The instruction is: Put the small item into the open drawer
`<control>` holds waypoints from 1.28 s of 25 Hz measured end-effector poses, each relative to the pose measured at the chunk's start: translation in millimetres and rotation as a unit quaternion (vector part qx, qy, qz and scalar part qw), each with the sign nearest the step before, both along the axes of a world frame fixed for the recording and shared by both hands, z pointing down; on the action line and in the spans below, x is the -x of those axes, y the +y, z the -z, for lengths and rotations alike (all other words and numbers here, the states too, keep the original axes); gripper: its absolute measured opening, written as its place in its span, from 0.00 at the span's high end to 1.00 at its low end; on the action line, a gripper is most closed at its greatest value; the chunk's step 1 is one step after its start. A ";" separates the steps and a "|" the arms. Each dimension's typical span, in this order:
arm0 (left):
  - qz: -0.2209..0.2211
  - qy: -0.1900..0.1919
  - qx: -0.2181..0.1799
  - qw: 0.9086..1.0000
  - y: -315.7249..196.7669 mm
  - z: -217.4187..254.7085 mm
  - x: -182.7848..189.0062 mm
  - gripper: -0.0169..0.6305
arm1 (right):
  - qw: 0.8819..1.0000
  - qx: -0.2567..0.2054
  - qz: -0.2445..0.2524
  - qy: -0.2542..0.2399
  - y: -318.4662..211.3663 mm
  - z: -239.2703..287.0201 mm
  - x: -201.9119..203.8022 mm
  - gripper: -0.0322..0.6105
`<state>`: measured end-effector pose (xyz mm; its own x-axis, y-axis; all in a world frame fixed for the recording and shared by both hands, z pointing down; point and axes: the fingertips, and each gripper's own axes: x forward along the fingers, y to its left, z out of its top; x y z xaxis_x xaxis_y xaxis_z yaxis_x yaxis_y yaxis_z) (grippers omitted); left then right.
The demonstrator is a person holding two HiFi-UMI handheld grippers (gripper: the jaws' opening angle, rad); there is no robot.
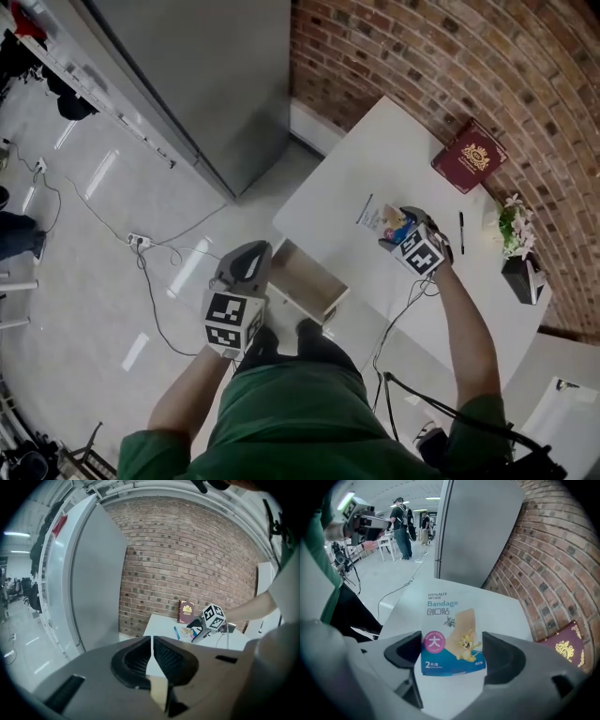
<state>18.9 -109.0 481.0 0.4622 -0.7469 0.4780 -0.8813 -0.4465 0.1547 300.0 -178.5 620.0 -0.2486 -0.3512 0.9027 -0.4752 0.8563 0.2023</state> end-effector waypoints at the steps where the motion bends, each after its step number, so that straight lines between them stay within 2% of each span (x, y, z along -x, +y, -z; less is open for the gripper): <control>1: 0.002 0.001 -0.005 1.000 1.7 -0.7 7.2 0.95 | 1.000 -0.003 -0.008 -0.006 6.5 3.1 9.8 0.32; 4: 0.009 0.003 -0.021 1.000 4.0 -1.6 25.6 0.95 | 0.999 -0.015 -0.031 -0.030 24.2 12.0 36.9 0.32; 8: 0.006 0.008 -0.019 1.000 11.5 -5.0 43.8 0.95 | 0.995 -0.026 -0.066 -0.067 50.3 20.5 71.2 0.32; 15: -0.005 0.003 -0.004 1.000 35.1 -25.5 71.8 0.95 | 0.997 -0.050 -0.018 -0.048 102.2 20.5 141.8 0.32; 20: -0.006 0.005 0.009 1.000 48.0 -39.9 86.1 0.95 | 0.997 -0.064 -0.003 -0.042 137.8 8.7 185.9 0.32; 25: -0.006 0.002 0.023 1.000 60.1 -55.3 97.6 0.95 | 0.996 -0.073 -0.011 -0.050 157.1 -7.0 214.7 0.32; 32: -0.002 -0.004 0.043 0.999 70.8 -75.8 110.9 0.95 | 0.996 -0.075 -0.041 -0.030 163.2 -43.4 224.5 0.32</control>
<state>-92.1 -38.2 556.8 0.4619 -0.7007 0.5438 -0.8805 -0.4362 0.1858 75.5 -15.4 663.4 -0.2657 -0.5031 0.8224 -0.5576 0.7761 0.2946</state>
